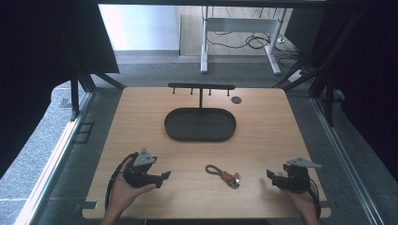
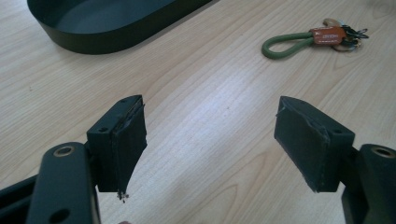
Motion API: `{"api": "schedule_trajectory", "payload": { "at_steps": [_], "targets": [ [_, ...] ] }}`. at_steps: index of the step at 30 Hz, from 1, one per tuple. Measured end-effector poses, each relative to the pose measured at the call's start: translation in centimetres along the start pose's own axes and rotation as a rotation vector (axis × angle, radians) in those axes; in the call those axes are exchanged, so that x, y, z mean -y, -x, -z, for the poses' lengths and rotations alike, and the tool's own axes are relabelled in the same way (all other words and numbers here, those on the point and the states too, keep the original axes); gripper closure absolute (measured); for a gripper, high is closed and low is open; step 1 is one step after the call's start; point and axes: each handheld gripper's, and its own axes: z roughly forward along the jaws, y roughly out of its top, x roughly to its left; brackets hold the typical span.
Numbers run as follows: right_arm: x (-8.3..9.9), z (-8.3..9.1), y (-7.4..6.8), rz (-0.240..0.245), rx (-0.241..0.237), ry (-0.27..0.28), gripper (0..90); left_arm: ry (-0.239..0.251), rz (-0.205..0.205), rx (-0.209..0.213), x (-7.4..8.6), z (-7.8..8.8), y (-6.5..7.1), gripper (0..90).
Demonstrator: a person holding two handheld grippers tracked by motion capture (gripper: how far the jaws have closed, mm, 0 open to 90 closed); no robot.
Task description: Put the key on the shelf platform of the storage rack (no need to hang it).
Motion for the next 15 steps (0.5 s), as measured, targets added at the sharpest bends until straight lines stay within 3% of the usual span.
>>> {"api": "schedule_trajectory", "payload": {
  "at_steps": [5, 8, 15],
  "targets": [
    [0.3, 0.0, 0.3, 0.004, -0.011, -0.01, 27.7, -0.014, 0.004, 0.015, 0.2, -0.2, 0.4, 25.9],
    [0.3, 0.2, 0.1, 0.037, -0.012, -0.016, 30.0, -0.005, -0.023, 0.025, 0.0, -0.1, 0.8, 25.8],
    [-0.6, 0.7, -0.5, 0.071, -0.039, 0.004, 34.1, -0.008, -0.031, 0.014, 0.2, 0.4, 1.4, 26.0]
  ]
}}
